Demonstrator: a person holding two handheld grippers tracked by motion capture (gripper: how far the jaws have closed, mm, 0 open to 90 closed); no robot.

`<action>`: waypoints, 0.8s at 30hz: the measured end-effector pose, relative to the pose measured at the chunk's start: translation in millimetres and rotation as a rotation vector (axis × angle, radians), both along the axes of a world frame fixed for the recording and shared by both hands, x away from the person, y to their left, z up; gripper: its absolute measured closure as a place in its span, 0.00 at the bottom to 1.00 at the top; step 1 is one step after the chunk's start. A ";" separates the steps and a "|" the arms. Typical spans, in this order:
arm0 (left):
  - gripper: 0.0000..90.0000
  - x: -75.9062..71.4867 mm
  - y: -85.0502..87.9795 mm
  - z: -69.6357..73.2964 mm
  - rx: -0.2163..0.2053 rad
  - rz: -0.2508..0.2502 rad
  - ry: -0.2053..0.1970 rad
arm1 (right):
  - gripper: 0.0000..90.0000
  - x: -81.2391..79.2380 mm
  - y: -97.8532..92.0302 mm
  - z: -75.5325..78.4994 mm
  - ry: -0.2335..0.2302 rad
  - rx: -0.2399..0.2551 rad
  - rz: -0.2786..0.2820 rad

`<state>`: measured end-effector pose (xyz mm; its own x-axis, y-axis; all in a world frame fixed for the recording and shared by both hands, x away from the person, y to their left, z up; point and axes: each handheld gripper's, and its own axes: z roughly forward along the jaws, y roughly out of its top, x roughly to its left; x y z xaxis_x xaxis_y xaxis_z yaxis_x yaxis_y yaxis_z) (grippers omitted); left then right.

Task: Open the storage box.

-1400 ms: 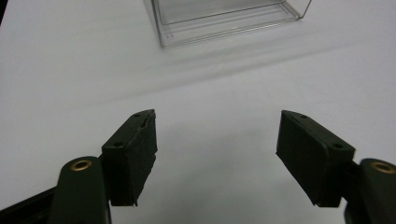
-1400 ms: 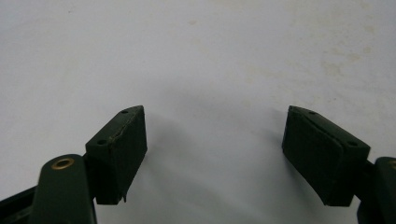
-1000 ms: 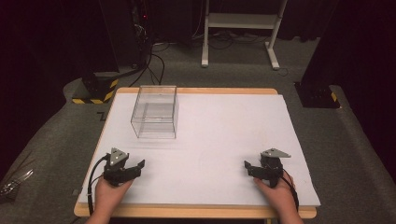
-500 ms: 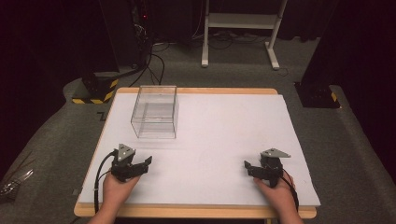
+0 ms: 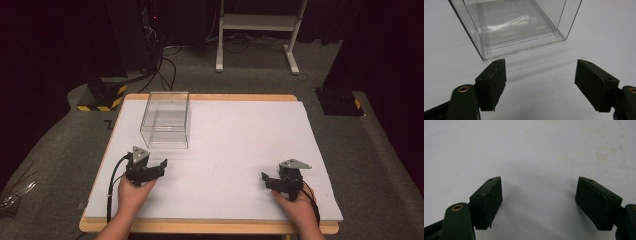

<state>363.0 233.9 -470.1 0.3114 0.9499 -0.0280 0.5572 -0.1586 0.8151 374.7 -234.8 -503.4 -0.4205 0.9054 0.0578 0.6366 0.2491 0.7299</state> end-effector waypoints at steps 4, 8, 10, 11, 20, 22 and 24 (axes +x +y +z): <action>0.28 9.9 -3.5 1.2 0.008 0.006 -0.007 | 0.24 -0.1 0.1 0.0 0.000 -0.001 0.000; 0.27 16.4 -6.4 3.5 -0.005 0.013 -0.008 | 0.24 -0.1 -0.1 0.0 -0.001 0.000 0.001; 0.27 18.7 -7.0 4.7 -0.002 0.009 -0.004 | 0.24 -0.1 -0.1 0.0 0.000 0.000 0.001; 0.25 20.0 -7.6 5.3 -0.006 0.011 -0.007 | 0.24 0.0 -0.2 0.0 0.001 0.001 0.002; 0.21 34.9 -12.5 12.8 -0.008 0.033 -0.028 | 0.24 0.1 -0.4 0.1 0.001 0.001 0.002; 0.21 38.1 -12.3 13.9 -0.005 0.038 -0.025 | 0.24 0.1 -0.4 0.0 0.000 0.001 0.003; 0.21 39.9 -13.1 14.4 -0.002 0.040 -0.021 | 0.24 0.0 -0.3 0.1 0.001 0.001 0.002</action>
<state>402.9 220.8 -455.6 0.2733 0.9616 -0.0236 0.5460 -0.1349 0.8268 374.7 -235.1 -503.3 -0.4223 0.9045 0.0595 0.6370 0.2494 0.7294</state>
